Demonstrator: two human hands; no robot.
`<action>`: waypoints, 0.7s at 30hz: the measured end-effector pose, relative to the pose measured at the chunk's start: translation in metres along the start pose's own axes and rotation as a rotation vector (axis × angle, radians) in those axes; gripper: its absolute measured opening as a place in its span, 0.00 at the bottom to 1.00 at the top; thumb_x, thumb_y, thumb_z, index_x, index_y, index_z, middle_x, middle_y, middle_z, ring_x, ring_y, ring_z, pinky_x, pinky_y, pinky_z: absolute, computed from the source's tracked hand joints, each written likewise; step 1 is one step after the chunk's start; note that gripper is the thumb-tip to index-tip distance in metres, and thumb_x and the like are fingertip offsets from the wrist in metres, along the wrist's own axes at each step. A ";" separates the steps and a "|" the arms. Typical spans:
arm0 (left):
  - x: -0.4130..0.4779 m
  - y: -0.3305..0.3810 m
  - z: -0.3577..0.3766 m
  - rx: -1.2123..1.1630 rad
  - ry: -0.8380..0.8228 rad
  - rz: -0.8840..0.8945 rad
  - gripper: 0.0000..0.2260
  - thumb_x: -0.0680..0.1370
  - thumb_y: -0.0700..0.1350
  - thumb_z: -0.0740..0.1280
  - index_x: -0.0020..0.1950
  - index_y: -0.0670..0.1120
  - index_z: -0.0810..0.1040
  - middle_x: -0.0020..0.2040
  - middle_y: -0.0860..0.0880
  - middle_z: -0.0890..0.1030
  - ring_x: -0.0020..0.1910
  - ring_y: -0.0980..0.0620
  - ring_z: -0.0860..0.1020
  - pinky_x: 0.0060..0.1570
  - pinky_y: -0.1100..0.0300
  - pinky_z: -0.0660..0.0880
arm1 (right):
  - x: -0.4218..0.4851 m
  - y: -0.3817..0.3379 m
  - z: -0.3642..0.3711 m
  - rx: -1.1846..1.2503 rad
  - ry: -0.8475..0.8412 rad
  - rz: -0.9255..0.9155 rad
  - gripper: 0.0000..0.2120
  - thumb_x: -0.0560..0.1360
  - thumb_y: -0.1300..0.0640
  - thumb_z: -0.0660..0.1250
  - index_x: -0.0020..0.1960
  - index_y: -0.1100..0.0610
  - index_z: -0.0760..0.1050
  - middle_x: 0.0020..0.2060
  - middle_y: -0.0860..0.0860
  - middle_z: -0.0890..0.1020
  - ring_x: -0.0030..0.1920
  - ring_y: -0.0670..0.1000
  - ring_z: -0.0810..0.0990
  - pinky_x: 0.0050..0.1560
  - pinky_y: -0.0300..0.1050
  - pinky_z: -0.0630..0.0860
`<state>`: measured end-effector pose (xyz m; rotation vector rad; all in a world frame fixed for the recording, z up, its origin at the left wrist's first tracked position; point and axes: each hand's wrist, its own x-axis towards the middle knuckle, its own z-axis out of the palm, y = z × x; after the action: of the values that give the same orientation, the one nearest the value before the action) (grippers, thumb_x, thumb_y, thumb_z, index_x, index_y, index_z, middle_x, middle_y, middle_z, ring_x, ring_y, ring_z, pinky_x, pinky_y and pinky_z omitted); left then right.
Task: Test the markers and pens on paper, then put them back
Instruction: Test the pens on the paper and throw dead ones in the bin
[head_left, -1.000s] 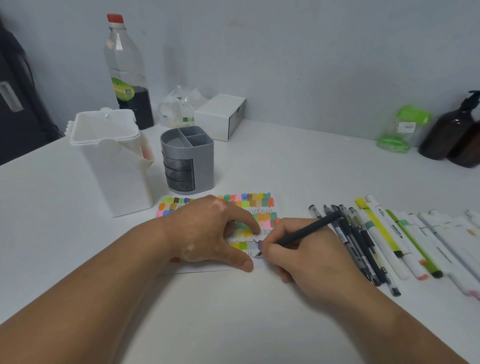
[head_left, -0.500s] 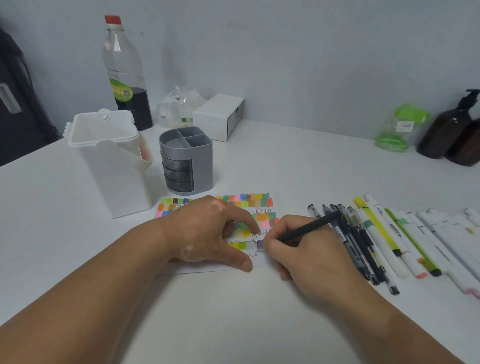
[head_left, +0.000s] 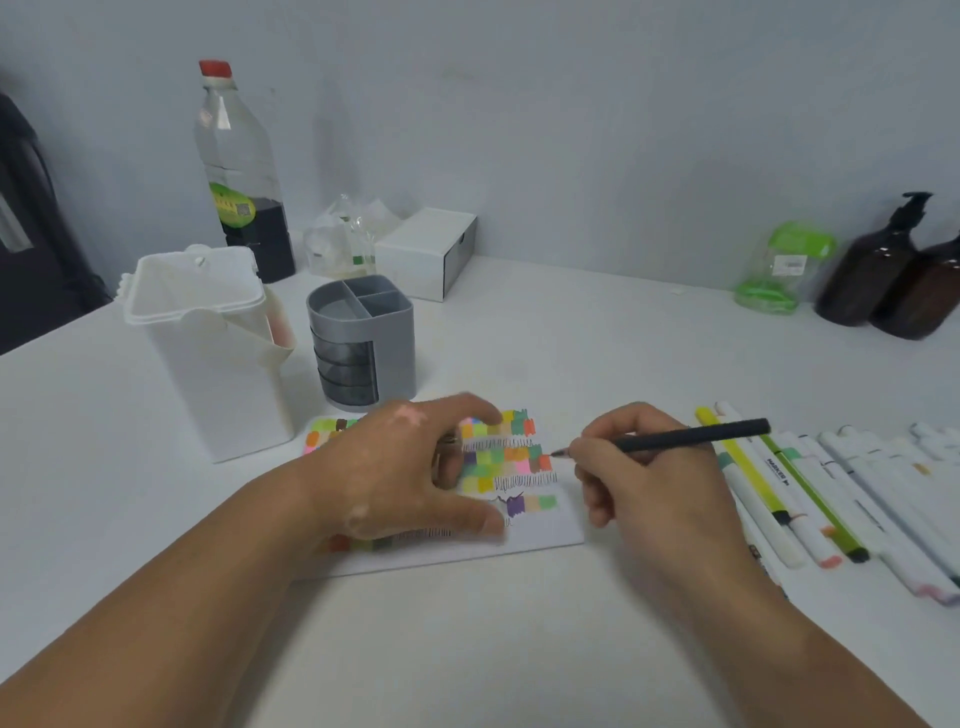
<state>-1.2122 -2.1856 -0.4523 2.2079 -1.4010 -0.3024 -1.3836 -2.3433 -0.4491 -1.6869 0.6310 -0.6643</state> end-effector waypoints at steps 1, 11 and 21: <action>0.000 0.000 -0.002 -0.072 0.041 -0.006 0.26 0.67 0.68 0.74 0.60 0.64 0.69 0.43 0.59 0.80 0.35 0.59 0.75 0.35 0.65 0.74 | 0.001 -0.003 -0.002 0.063 0.009 0.001 0.10 0.74 0.63 0.73 0.37 0.53 0.80 0.26 0.54 0.81 0.24 0.49 0.77 0.26 0.37 0.73; 0.003 0.007 0.002 -0.510 0.140 -0.075 0.09 0.79 0.45 0.62 0.55 0.58 0.75 0.37 0.48 0.74 0.36 0.46 0.71 0.38 0.42 0.74 | 0.003 -0.012 -0.009 0.463 -0.084 0.079 0.16 0.76 0.70 0.64 0.36 0.56 0.84 0.32 0.59 0.82 0.29 0.51 0.78 0.27 0.41 0.76; 0.003 0.015 0.001 -0.639 0.238 -0.050 0.06 0.74 0.44 0.76 0.48 0.52 0.83 0.38 0.45 0.84 0.40 0.45 0.84 0.53 0.44 0.81 | 0.007 -0.012 -0.013 0.534 -0.081 0.019 0.06 0.67 0.62 0.68 0.37 0.56 0.83 0.31 0.58 0.80 0.28 0.51 0.77 0.26 0.41 0.73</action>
<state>-1.2228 -2.1936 -0.4451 1.6849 -0.9502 -0.4209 -1.3877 -2.3550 -0.4345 -1.2013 0.3674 -0.6759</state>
